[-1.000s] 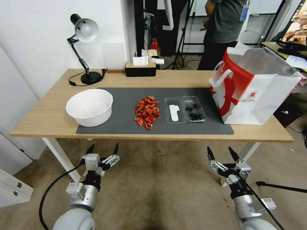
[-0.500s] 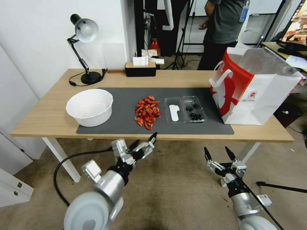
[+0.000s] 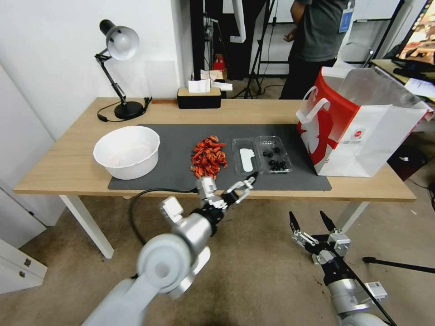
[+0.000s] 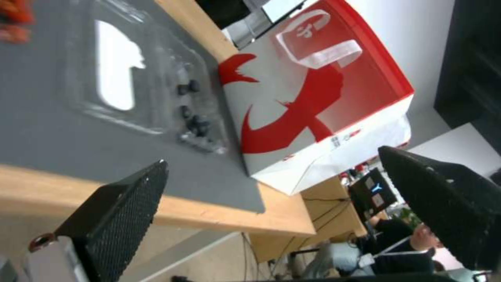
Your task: Close the disposable takeout box, then place it into the delivery bag.
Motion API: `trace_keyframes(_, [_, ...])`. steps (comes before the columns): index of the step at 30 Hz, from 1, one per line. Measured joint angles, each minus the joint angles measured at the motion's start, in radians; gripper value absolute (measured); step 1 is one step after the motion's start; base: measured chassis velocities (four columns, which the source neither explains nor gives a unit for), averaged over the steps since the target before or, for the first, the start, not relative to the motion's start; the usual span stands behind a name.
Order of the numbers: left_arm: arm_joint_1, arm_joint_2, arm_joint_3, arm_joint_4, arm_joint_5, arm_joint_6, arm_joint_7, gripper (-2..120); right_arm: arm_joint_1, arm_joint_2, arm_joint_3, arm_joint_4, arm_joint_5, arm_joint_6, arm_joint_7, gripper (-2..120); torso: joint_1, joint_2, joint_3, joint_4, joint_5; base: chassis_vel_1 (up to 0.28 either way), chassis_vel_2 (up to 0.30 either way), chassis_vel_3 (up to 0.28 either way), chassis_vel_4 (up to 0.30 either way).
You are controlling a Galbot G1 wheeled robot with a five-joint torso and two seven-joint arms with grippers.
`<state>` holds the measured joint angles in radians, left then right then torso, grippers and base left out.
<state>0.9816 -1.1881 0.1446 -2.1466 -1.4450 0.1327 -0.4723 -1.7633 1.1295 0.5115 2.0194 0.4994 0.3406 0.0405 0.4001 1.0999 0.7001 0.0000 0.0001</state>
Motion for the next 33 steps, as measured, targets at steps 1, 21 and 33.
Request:
trace_keyframes(1, [-0.029,-0.015,0.018,0.024,-0.006,-0.002,-0.007,100,-0.002,0.002,0.004,0.0,-0.002,-0.002,0.004,100,0.0,0.0,0.0,0.0001,0.0001,0.0,0.0,0.0,0.0])
trace_keyframes(21, [-0.224,-0.301,0.115,0.385,0.023,-0.051,-0.223,100,0.007,0.045,0.003,-0.04,-0.027,0.0,0.017,100,0.0,0.0,0.0,0.0,0.0,0.0,0.0,0.0,0.0])
trace_keyframes(33, [-0.248,-0.337,0.096,0.464,0.024,-0.052,-0.241,100,0.008,0.041,0.009,-0.044,-0.025,0.003,0.019,100,0.0,0.0,0.0,-0.0002,-0.0006,0.0,0.0,0.0,0.0])
